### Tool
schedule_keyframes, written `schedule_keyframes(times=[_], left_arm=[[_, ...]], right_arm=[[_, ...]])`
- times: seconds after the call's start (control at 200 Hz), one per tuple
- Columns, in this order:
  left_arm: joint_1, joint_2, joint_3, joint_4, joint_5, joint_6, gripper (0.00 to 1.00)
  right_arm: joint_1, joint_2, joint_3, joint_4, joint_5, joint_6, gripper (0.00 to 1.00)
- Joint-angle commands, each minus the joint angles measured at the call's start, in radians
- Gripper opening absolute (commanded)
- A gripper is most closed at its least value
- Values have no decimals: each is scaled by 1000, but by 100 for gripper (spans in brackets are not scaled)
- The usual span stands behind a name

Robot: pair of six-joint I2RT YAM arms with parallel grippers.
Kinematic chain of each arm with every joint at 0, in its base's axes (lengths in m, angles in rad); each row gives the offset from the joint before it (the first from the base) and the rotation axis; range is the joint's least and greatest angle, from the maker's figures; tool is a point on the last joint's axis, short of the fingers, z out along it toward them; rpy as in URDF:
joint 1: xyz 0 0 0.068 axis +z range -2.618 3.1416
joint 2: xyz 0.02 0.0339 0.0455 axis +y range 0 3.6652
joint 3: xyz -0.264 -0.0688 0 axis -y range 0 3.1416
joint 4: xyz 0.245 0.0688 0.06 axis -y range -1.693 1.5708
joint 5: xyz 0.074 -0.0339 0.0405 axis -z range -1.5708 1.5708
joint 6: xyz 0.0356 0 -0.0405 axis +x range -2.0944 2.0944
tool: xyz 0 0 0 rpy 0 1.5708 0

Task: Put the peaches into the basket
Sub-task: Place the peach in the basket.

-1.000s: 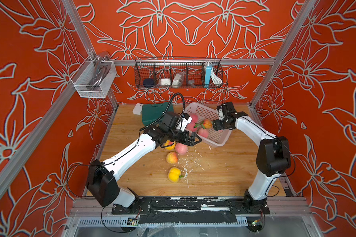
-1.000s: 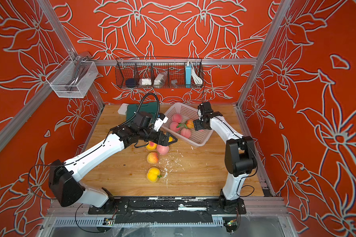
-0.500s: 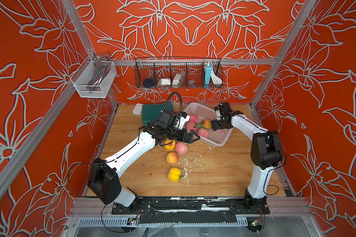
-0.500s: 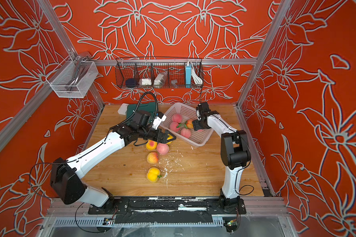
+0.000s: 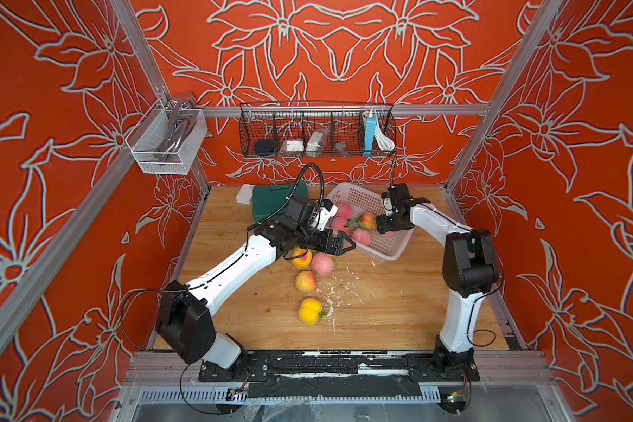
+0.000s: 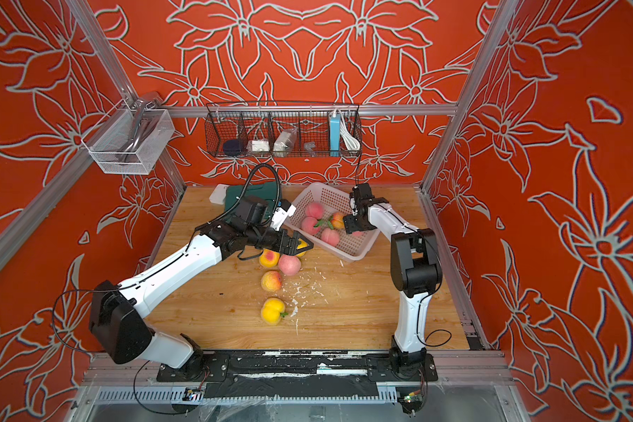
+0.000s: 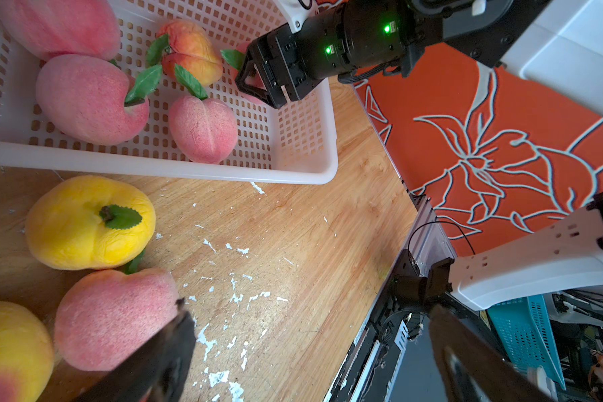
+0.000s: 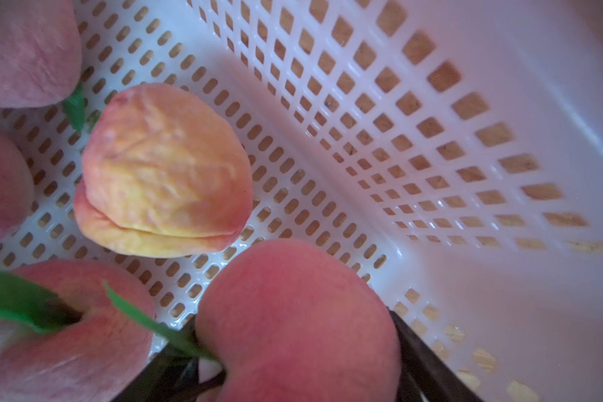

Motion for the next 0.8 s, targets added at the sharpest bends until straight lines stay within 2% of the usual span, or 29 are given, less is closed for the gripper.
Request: schedule_keyframes(times=[0.0,0.495,0.796], left_arm=[[7,6,-7,16,11,0,99],[8,-20,-10,5,-6,-19,99],[7,-95,-33,-46,-61,-7,99]], right_arm=[[-8,26,22,0,8,-11,76],[-12,15,11,0,-6,-11,83],[-12,-43,-5,-11,-24,-5,89]])
